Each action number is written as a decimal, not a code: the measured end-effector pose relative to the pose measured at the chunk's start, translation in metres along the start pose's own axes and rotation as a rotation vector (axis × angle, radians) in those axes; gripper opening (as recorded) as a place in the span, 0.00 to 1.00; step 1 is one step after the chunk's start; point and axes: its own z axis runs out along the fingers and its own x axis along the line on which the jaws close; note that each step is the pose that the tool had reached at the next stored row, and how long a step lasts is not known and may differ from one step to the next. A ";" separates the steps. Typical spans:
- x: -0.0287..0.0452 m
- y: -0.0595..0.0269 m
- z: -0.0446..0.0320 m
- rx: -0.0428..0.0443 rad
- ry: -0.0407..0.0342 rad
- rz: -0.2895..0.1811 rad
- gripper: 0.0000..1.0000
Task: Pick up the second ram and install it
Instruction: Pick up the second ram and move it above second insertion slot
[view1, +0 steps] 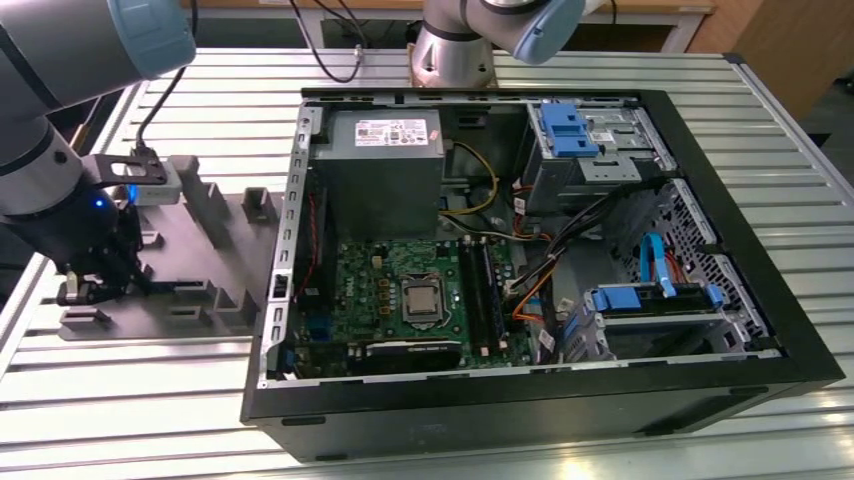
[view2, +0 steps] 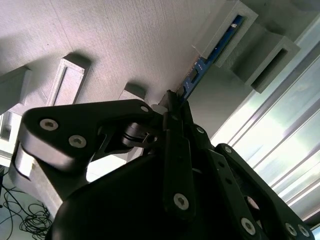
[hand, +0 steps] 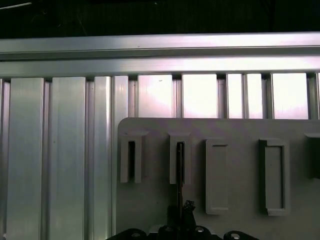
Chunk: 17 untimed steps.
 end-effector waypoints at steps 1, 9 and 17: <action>0.0000 0.0000 0.0000 0.0000 0.0001 0.000 0.14; 0.0000 0.0000 0.0000 0.0000 0.0006 0.000 0.14; 0.0000 0.0000 -0.0043 0.0001 0.0006 0.000 0.14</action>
